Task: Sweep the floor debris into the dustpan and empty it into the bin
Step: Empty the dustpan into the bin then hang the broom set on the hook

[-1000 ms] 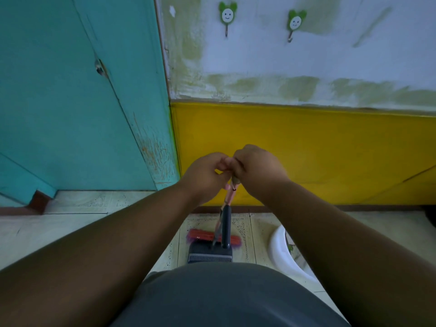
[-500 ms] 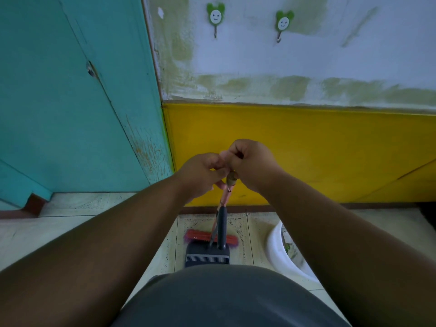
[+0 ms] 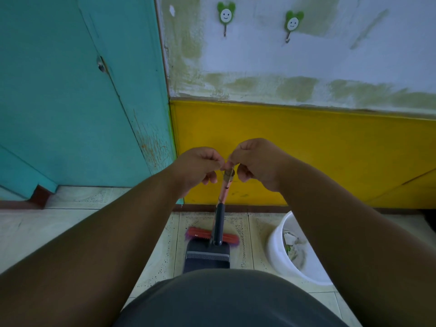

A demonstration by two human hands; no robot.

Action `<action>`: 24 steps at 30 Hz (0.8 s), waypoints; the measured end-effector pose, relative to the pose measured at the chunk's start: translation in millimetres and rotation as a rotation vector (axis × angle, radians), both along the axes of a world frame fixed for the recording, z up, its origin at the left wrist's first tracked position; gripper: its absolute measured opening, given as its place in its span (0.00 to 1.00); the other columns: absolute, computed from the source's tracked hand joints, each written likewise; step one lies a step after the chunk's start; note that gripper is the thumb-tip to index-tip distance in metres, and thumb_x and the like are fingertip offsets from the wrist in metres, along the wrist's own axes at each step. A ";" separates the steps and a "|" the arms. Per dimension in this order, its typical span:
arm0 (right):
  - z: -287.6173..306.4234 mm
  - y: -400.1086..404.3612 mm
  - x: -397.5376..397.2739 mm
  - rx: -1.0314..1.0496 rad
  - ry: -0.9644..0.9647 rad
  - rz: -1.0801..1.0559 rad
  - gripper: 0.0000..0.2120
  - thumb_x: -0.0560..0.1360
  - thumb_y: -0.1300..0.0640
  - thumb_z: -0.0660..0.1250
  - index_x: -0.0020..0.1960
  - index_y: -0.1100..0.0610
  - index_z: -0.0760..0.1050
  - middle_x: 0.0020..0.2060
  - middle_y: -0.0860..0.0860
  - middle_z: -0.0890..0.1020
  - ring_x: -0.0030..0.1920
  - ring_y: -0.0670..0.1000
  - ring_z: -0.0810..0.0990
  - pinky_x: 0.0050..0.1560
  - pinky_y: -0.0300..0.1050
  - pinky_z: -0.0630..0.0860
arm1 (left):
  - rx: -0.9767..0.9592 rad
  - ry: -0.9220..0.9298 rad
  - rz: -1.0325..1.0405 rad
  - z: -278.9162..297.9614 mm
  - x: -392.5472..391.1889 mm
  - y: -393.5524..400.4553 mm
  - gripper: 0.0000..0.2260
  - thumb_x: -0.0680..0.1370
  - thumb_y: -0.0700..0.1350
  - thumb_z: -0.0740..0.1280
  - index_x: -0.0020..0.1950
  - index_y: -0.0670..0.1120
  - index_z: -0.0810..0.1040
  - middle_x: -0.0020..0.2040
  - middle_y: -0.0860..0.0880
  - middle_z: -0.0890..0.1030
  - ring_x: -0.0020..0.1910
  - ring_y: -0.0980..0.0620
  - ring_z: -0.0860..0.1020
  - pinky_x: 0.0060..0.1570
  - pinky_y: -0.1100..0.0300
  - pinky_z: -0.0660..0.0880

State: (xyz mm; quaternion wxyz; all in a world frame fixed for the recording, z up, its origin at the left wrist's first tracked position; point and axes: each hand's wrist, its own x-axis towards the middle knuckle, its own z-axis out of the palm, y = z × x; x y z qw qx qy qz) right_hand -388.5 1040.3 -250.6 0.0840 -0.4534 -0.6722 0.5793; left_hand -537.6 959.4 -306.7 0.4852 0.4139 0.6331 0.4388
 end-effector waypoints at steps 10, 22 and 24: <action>-7.2 22.0 27.9 0.257 -0.266 0.187 0.07 0.77 0.57 0.69 0.44 0.61 0.80 0.26 0.53 0.76 0.22 0.45 0.70 0.26 0.38 0.68 | -0.027 0.299 -0.077 20.9 5.9 11.4 0.06 0.80 0.44 0.66 0.43 0.48 0.79 0.32 0.52 0.77 0.30 0.55 0.72 0.34 0.59 0.70; 29.9 36.1 -20.9 0.305 0.155 -0.203 0.12 0.76 0.66 0.64 0.35 0.58 0.75 0.27 0.52 0.75 0.24 0.48 0.72 0.28 0.41 0.72 | 0.181 0.452 0.176 62.0 6.8 56.8 0.07 0.82 0.42 0.62 0.44 0.45 0.76 0.34 0.53 0.75 0.33 0.55 0.74 0.30 0.61 0.66; 41.9 44.3 -27.9 0.398 0.128 -0.189 0.11 0.76 0.65 0.65 0.35 0.57 0.75 0.28 0.51 0.77 0.25 0.48 0.75 0.29 0.42 0.74 | 0.202 0.422 0.205 72.3 0.6 63.0 0.07 0.82 0.43 0.62 0.45 0.44 0.75 0.34 0.51 0.75 0.32 0.54 0.74 0.30 0.61 0.67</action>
